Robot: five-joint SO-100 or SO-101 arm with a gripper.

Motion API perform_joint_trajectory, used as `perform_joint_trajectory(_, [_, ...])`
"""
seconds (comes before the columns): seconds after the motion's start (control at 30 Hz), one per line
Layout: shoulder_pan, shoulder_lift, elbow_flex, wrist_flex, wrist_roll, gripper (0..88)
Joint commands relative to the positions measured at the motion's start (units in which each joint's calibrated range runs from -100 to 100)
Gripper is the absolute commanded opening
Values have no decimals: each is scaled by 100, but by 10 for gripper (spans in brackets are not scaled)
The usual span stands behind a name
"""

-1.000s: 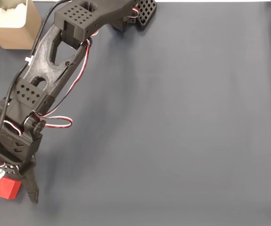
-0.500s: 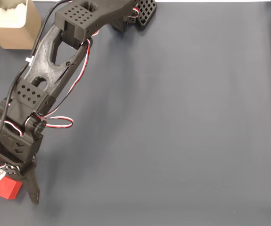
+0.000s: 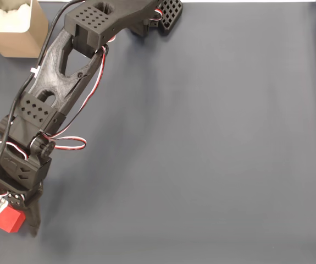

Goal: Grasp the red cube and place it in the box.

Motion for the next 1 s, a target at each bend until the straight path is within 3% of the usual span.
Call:
perform_joint_trajectory(0.0, [-44, -502, -78, 28, 49, 247])
perform_joint_trajectory(0.3, [-51, -615, 32, 28, 73, 214])
perform_joint_trajectory(0.97, [-80, -1091, 333, 159, 73, 32])
